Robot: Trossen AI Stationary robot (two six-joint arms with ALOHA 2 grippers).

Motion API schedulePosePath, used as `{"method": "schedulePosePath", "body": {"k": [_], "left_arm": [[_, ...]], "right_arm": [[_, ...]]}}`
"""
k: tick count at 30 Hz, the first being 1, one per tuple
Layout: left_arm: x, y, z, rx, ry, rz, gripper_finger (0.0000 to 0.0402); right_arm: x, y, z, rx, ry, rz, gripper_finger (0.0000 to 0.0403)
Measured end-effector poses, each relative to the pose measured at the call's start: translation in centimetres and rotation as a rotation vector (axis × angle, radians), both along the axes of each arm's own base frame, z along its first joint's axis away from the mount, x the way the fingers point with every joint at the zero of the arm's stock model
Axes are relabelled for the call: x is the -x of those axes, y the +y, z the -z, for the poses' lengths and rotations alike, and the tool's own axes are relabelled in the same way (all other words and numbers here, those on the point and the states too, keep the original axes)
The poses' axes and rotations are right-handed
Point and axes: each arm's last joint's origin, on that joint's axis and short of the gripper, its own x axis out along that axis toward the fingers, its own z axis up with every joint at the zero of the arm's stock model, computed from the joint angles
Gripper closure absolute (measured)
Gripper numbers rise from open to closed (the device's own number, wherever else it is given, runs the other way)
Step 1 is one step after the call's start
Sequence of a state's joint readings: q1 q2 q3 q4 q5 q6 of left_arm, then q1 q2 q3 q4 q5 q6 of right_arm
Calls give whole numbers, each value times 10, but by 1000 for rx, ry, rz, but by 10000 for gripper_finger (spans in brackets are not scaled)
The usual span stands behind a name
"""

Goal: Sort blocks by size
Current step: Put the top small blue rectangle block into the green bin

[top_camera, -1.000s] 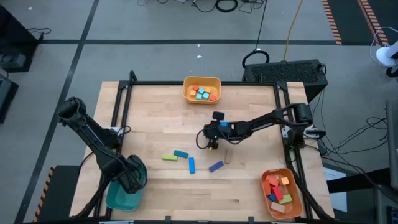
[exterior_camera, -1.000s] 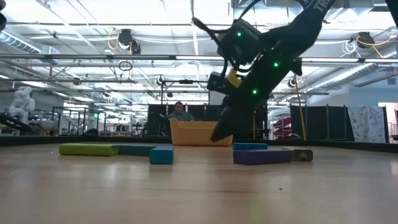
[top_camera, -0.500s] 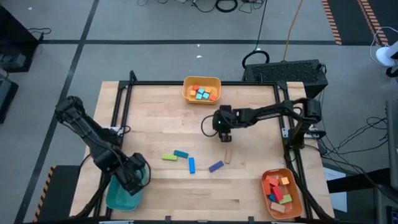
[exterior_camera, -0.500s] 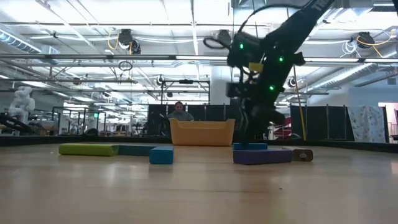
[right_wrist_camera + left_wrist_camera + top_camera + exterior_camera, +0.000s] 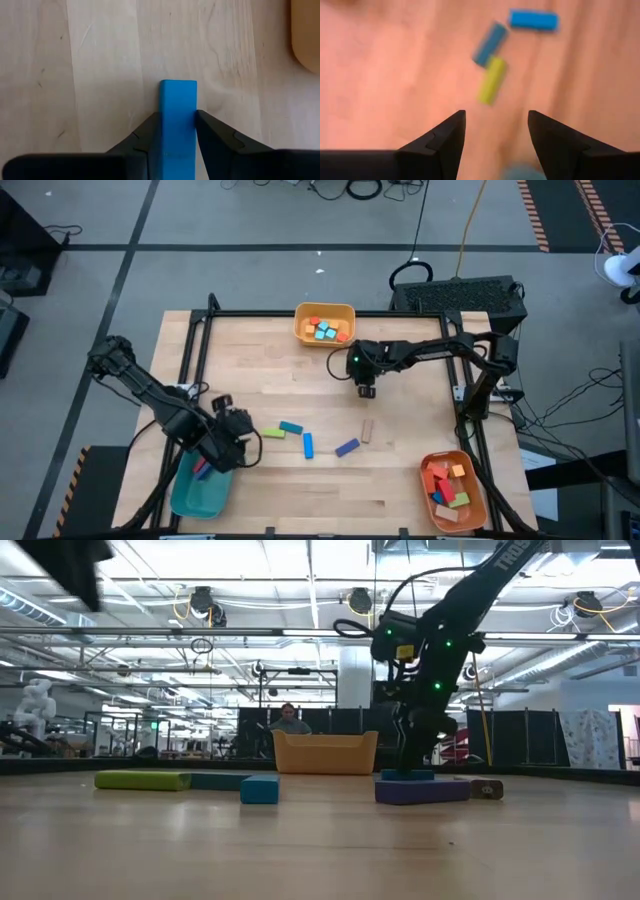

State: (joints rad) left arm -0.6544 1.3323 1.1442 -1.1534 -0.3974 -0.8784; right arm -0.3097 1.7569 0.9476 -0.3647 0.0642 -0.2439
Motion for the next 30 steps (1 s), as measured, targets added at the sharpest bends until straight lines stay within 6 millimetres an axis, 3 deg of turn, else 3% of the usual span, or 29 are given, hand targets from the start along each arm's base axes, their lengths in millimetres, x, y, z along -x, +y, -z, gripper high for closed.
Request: {"method": "schedulePosePath", "body": {"k": [8, 12, 19, 22, 28, 30], "left_arm": [[-17, 16, -5, -221, -170, -38, 185], [-28, 18, -5, -269, -203, 3, 185], [-42, 28, 0, -379, -242, -84, 185], [-48, 30, 11, -412, -237, -98, 185], [-56, 35, 48, -449, -320, -114, 194], [-56, 36, 60, -451, -330, -98, 202]], "right_arm": [[11, -4, 9, -61, 21, 95, 291], [12, -3, 11, -69, 29, 115, 261], [12, -4, 12, -74, 21, 153, 219], [11, -1, 12, -90, 13, 192, 238], [3, 12, 11, -71, -38, 179, 321], [-2, 18, 10, -68, -63, 156, 325]]}}
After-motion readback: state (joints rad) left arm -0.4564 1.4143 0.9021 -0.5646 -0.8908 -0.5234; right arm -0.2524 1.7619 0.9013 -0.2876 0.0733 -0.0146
